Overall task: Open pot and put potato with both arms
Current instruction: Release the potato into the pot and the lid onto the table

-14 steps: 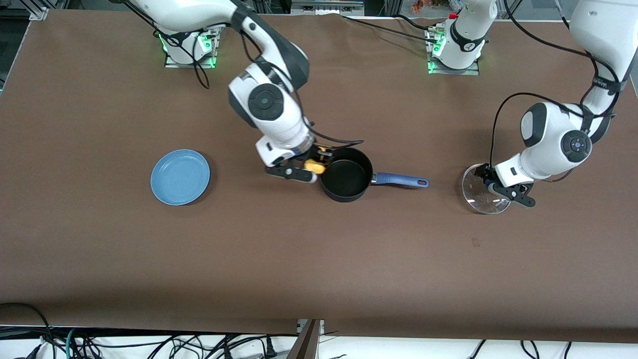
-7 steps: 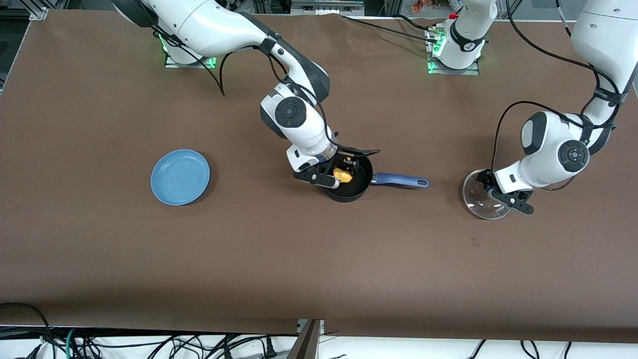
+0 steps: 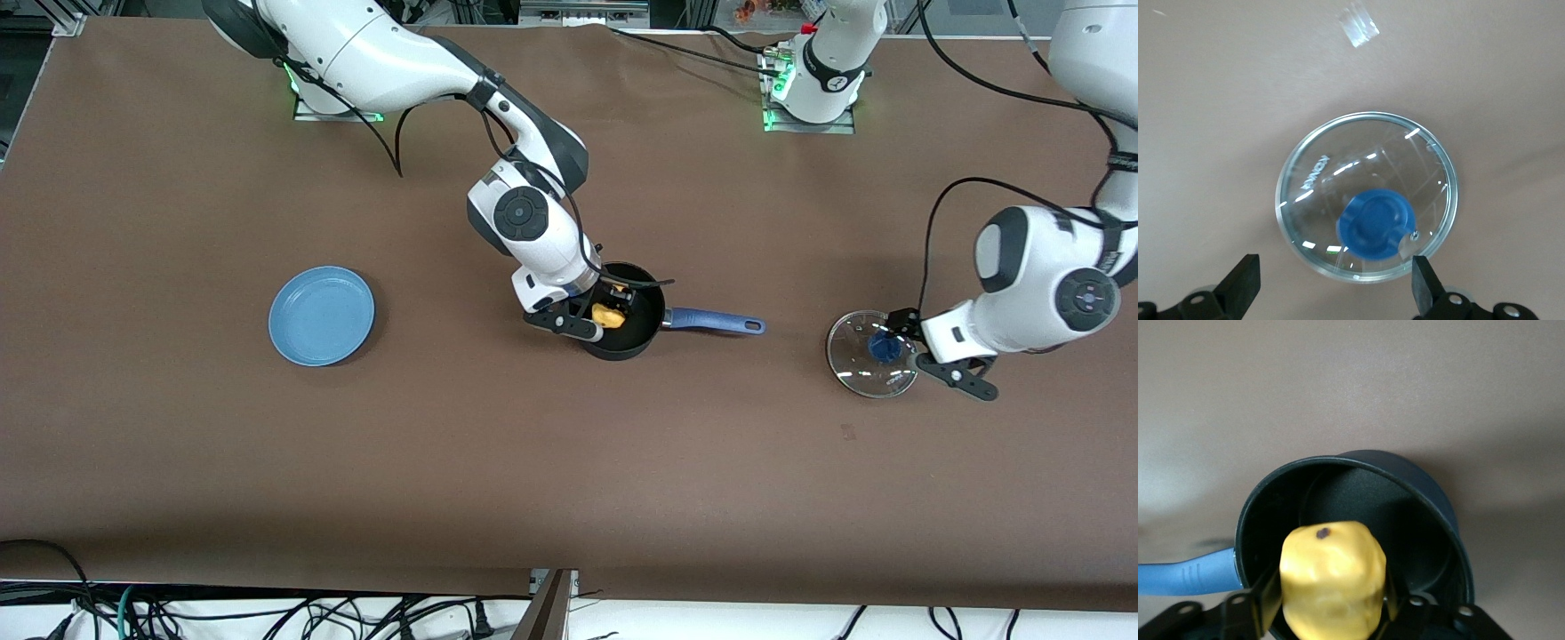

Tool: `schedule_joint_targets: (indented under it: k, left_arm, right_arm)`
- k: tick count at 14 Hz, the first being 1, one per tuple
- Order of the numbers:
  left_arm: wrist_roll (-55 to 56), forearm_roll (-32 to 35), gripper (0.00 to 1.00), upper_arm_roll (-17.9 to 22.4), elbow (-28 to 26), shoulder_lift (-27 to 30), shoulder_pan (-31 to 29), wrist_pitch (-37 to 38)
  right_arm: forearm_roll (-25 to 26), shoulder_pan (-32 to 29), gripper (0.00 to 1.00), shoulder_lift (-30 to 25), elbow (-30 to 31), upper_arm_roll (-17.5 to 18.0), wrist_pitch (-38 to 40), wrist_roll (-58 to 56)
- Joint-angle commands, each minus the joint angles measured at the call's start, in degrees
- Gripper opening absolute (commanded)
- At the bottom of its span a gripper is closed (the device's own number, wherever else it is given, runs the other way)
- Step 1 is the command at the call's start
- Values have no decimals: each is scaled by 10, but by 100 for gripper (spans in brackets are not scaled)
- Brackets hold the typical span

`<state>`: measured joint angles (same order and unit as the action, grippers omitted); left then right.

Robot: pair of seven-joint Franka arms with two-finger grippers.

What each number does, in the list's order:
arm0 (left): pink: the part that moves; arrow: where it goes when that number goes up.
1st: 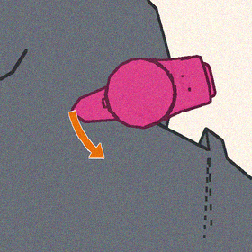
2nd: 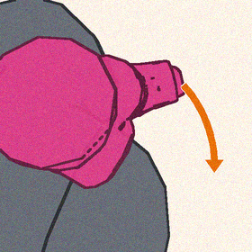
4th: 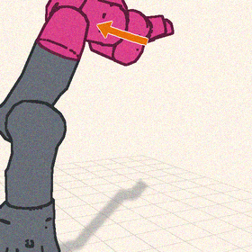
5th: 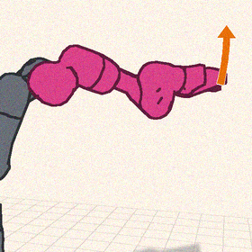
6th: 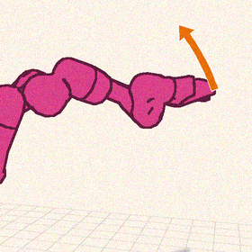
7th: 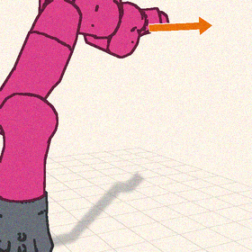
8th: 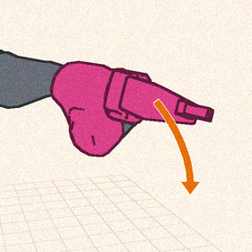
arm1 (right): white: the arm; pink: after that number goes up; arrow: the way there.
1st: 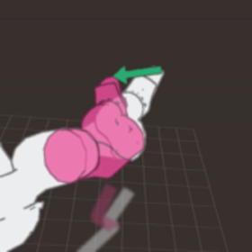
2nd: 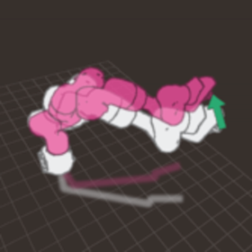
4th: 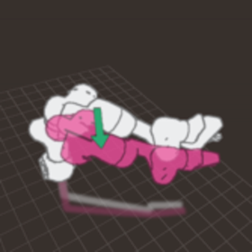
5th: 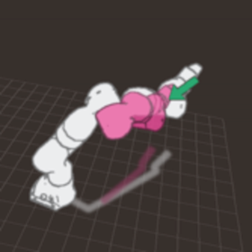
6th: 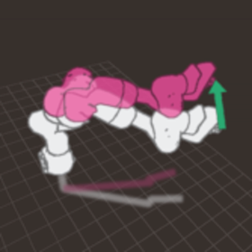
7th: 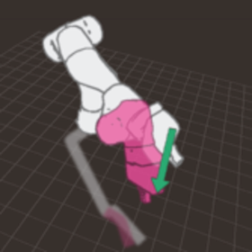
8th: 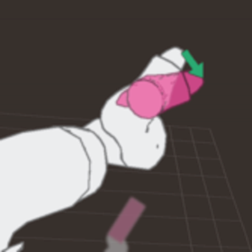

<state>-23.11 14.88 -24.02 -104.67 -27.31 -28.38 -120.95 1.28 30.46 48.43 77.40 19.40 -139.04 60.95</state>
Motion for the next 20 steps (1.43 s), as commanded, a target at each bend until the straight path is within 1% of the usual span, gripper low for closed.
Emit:
schedule_joint_targets:
  k: [1, 2, 3, 4, 5, 6, 8, 9, 10, 11, 12, 13, 14, 15, 16, 18, 19, 20]
  left_arm:
    - [0, -24, 100, -15, 67, 41, -3, 99]
    - [9, -48, 100, -16, 86, 66, -3, 129]
    - [20, -56, 100, -19, 100, 95, 2, 165]
    - [40, -57, 100, -31, 109, 119, 8, 192]
    - [61, -56, 100, -53, 119, 135, 8, 215]
    - [83, -56, 100, -63, 131, 147, 8, 244]
    - [121, -56, 100, -84, 173, 150, 9, 301]
    - [135, -56, 100, -90, 188, 150, 9, 318]
    - [150, -56, 100, -94, 188, 150, 9, 322]
    - [159, -59, 100, -90, 178, 163, 11, 317]
    - [177, -60, 100, -85, 168, 175, 43, 321]
    - [223, -58, 100, -35, 167, 182, 104, 328]
    - [249, -59, 100, 45, 166, 196, 182, 336]
    - [257, -60, 100, 116, 166, 204, 251, 339]
    - [258, -61, 100, 163, 165, 213, 287, 339]
    - [250, -84, 100, 205, 136, 240, 294, 332]
    - [248, -130, 100, 222, 118, 260, 297, 329]
    - [248, -162, 100, 237, 108, 272, 298, 322]
  right_arm:
    - [33, 8, 100, -2, -19, -2, 11, 3]
    - [33, 3, 100, -11, -20, -2, 33, -1]
    - [33, 0, 100, -13, -21, -2, 60, -4]
    - [33, -1, 100, -18, -28, -3, 81, -7]
    - [34, -6, 100, -29, -38, -5, 105, -19]
    - [33, -21, 100, -36, -42, -4, 138, -46]
    - [31, -62, 100, -64, -45, -3, 202, -134]
    - [31, -88, 100, -80, -45, -2, 230, -175]
    - [30, -112, 100, -93, -45, -2, 258, -214]
    - [31, -133, 100, -108, -45, -2, 292, -262]
    - [31, -154, 100, -122, -45, -3, 322, -308]
    - [32, -173, 100, -140, -44, -8, 349, -349]
    - [31, -189, 100, -155, -44, -18, 368, -384]
    - [31, -199, 100, -171, -42, -31, 387, -423]
    - [33, -209, 100, -186, -42, -44, 406, -463]
    - [34, -233, 100, -220, -42, -69, 447, -531]
    - [29, -246, 100, -235, -42, -82, 466, -568]
    - [27, -259, 100, -251, -42, -95, 481, -611]
